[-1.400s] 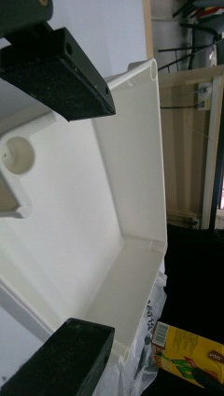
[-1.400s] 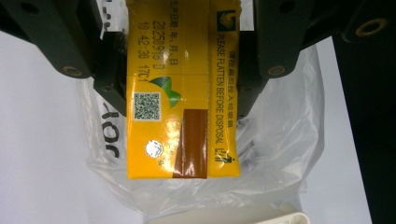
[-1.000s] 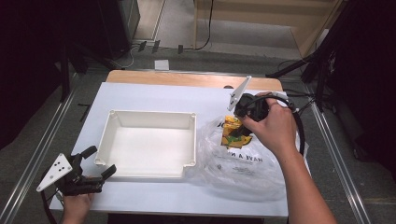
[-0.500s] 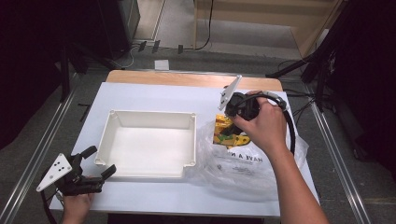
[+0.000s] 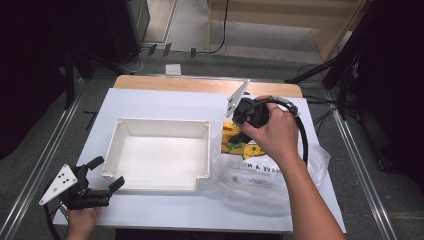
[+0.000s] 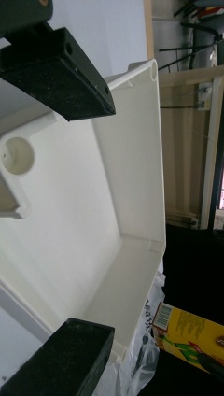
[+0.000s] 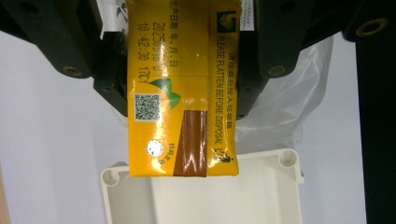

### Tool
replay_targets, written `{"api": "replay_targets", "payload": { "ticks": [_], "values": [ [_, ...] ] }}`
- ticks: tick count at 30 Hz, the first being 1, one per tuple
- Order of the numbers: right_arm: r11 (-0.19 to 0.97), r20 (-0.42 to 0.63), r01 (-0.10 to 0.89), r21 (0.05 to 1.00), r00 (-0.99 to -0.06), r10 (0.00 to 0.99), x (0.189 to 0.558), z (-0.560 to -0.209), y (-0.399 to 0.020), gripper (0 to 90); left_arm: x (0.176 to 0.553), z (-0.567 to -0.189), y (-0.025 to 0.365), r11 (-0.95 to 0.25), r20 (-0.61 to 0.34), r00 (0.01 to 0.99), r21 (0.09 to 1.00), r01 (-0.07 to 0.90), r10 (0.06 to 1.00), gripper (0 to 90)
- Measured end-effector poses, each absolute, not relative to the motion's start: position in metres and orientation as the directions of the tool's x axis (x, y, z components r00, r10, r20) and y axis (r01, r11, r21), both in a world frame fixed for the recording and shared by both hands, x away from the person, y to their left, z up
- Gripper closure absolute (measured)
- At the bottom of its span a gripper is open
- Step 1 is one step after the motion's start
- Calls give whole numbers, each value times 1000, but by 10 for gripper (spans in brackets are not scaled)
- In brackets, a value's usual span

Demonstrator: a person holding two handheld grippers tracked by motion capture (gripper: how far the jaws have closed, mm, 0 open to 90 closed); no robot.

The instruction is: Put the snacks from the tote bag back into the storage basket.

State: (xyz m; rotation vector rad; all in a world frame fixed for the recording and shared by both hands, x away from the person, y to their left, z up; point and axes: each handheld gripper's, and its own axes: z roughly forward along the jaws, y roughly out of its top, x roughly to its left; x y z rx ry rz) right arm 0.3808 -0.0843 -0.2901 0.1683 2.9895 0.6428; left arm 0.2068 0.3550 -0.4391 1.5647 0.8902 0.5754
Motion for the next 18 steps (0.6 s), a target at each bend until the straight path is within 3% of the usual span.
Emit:
{"api": "replay_targets", "payload": {
  "ticks": [18],
  "values": [
    [906,-47,68,419,-994,96,382,-289,-63,520,207,-439,353,-39,-105,591,973,226,800,0]
  ]
}}
